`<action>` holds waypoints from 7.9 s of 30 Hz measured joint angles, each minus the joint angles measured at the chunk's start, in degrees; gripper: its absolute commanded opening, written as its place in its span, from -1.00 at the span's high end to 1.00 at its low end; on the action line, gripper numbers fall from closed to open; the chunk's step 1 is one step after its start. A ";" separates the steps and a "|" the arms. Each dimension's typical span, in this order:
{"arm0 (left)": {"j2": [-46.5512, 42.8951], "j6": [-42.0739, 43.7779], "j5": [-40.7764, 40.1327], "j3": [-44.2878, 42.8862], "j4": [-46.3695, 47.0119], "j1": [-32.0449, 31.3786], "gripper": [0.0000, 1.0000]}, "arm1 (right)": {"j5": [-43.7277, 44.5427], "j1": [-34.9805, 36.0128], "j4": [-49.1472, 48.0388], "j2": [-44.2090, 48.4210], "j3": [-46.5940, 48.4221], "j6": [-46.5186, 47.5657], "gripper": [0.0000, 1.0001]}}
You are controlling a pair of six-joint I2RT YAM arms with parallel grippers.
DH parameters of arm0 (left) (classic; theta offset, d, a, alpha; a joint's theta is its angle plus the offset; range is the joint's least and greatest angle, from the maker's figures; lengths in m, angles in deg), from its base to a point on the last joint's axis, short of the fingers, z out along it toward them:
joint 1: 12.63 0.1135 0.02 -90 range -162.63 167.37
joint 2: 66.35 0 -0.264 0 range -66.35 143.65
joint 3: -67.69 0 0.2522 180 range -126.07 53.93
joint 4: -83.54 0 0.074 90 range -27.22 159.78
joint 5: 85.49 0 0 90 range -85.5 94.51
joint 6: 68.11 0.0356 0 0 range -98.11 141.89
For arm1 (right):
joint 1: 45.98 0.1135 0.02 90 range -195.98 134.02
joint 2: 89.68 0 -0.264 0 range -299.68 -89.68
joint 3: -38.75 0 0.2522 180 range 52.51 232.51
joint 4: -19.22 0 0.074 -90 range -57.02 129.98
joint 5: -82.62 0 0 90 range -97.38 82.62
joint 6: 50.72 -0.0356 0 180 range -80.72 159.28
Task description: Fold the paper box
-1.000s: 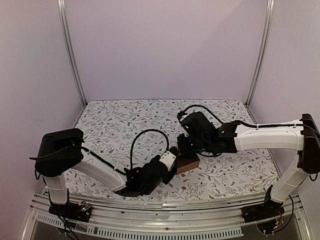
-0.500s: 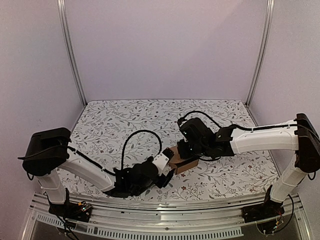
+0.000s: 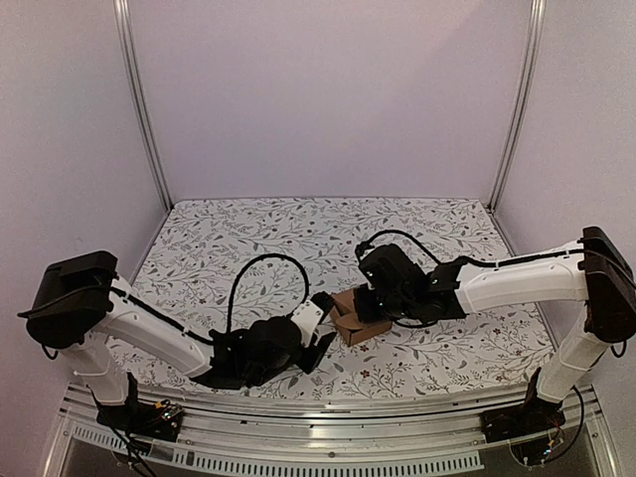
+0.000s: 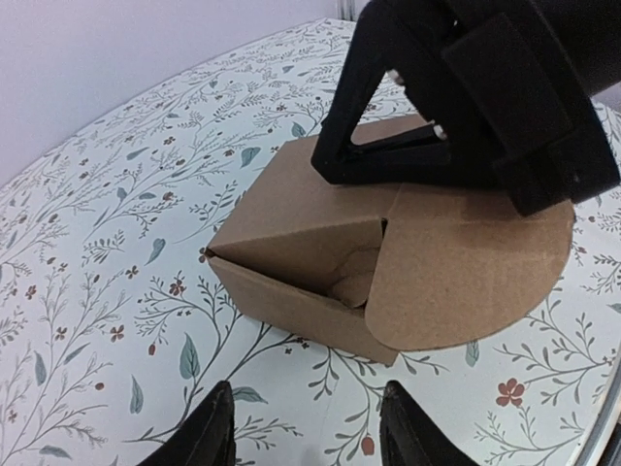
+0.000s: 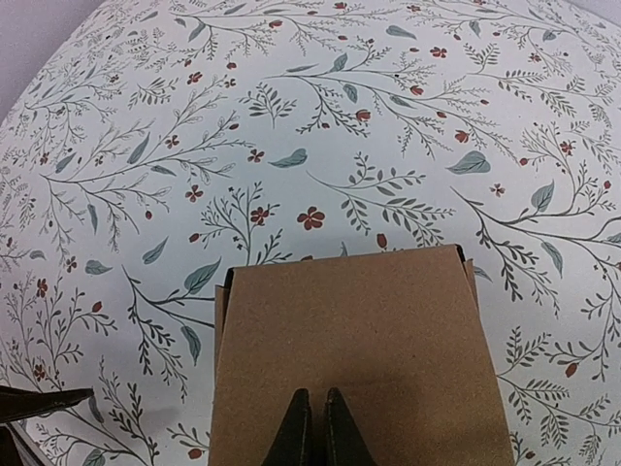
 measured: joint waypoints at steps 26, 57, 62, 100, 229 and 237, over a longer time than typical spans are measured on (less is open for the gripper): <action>4.44 -5.20 30.27 -3.85 3.72 11.21 1.00 | -0.31 -0.04 -1.36 0.00 -0.68 -0.22 0.95; 8.61 -5.11 35.15 -9.33 -1.11 14.16 0.93 | -2.82 -0.31 -5.75 -0.09 -6.88 -2.97 1.00; 7.58 -4.83 36.24 -11.15 -2.99 14.19 0.60 | -2.84 -0.28 -6.23 0.00 -6.97 -2.91 0.59; -4.31 -25.64 37.86 -4.98 -10.80 16.31 -0.71 | -29.05 -23.37 9.97 0.46 3.04 11.34 -0.10; 9.07 -66.51 63.60 8.22 24.81 25.83 0.16 | -25.66 -9.51 -17.88 9.94 -15.76 -7.69 -0.33; 4.92 -67.43 68.61 11.23 26.12 28.11 0.07 | -30.27 -9.51 -12.70 19.04 -14.69 5.07 -0.97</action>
